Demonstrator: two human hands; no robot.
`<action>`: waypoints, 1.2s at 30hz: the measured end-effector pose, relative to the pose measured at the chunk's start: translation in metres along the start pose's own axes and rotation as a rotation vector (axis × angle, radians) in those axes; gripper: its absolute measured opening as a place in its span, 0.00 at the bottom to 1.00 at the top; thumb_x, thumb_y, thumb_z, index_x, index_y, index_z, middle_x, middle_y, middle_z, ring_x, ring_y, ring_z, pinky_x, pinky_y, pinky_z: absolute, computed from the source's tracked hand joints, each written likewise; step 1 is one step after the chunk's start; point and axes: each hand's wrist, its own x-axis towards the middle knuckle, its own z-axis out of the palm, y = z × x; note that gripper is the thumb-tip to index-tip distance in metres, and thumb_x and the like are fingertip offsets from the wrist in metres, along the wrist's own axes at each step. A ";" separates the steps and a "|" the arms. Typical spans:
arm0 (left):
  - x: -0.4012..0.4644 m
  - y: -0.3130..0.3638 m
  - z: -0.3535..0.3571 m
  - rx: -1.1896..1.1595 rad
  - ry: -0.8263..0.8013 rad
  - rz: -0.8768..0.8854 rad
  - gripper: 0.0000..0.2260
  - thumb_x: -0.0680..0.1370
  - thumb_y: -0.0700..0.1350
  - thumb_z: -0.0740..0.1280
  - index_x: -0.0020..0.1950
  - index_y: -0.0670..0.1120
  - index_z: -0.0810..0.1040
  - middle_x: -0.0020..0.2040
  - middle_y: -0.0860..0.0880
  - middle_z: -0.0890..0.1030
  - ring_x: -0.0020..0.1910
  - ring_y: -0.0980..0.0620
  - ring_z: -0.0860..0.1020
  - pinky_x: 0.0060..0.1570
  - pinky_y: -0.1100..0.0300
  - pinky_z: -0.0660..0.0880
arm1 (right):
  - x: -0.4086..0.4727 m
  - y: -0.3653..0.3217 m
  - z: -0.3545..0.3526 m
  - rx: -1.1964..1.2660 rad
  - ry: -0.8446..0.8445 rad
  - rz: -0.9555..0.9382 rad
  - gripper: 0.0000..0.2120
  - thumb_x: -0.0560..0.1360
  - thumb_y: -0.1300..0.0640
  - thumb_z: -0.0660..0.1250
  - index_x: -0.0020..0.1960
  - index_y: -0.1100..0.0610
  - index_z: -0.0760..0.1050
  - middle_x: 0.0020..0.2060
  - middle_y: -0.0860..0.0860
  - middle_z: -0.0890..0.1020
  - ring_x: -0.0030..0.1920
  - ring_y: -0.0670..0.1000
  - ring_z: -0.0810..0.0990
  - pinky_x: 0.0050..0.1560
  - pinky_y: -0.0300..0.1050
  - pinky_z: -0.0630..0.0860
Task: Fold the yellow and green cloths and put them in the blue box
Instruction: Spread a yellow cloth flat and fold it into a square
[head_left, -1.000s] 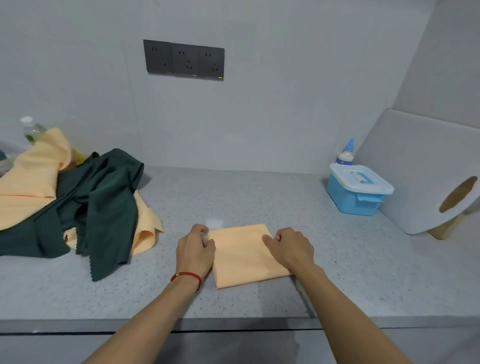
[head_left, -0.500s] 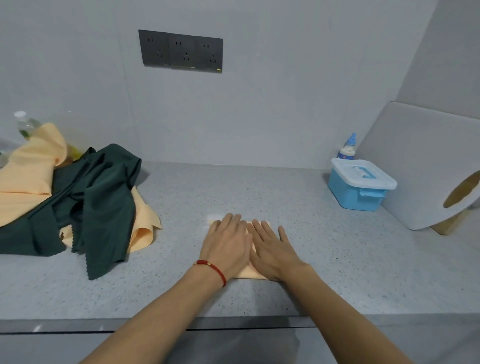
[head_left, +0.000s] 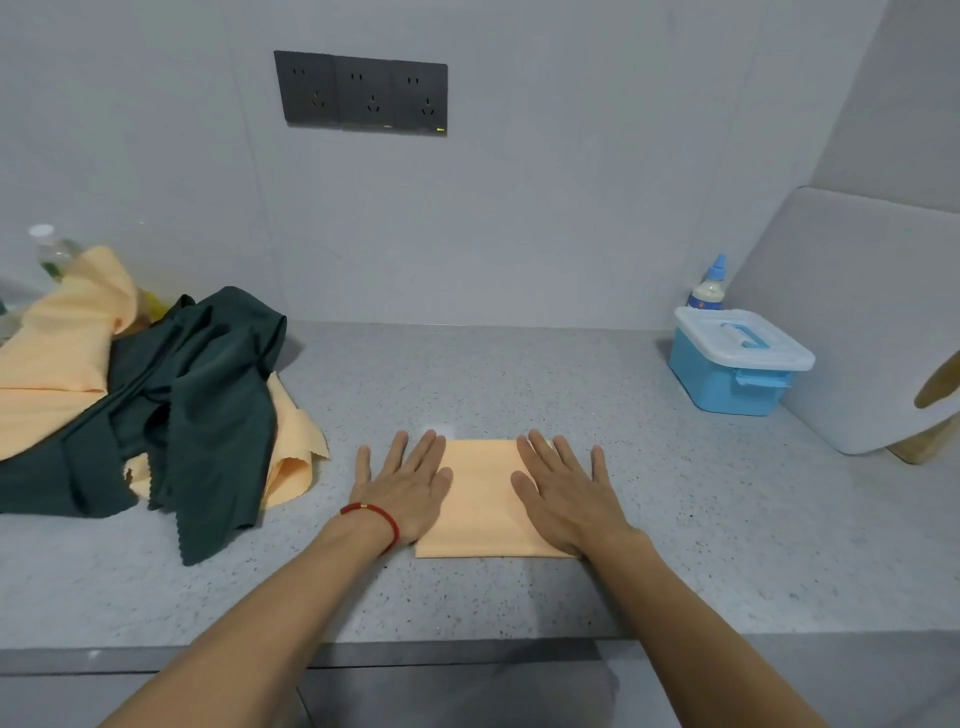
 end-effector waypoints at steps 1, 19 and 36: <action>0.003 -0.004 -0.006 -0.023 -0.027 0.015 0.27 0.85 0.60 0.41 0.82 0.56 0.38 0.82 0.60 0.38 0.81 0.53 0.37 0.77 0.38 0.34 | -0.001 -0.001 0.001 -0.006 0.003 -0.001 0.30 0.84 0.38 0.37 0.83 0.45 0.36 0.81 0.41 0.38 0.81 0.49 0.36 0.77 0.64 0.29; 0.001 0.007 -0.029 -1.213 0.170 0.159 0.30 0.74 0.30 0.69 0.63 0.61 0.64 0.47 0.43 0.81 0.38 0.49 0.80 0.37 0.52 0.80 | -0.007 0.010 -0.008 0.741 0.292 0.119 0.44 0.79 0.41 0.65 0.83 0.46 0.42 0.74 0.46 0.70 0.76 0.54 0.64 0.78 0.57 0.57; 0.006 -0.014 -0.013 -1.186 0.094 0.209 0.12 0.76 0.34 0.72 0.57 0.44 0.78 0.42 0.54 0.84 0.45 0.50 0.81 0.51 0.54 0.78 | -0.020 0.029 -0.019 1.049 0.219 -0.046 0.03 0.79 0.58 0.69 0.51 0.52 0.81 0.46 0.53 0.85 0.48 0.52 0.84 0.51 0.50 0.80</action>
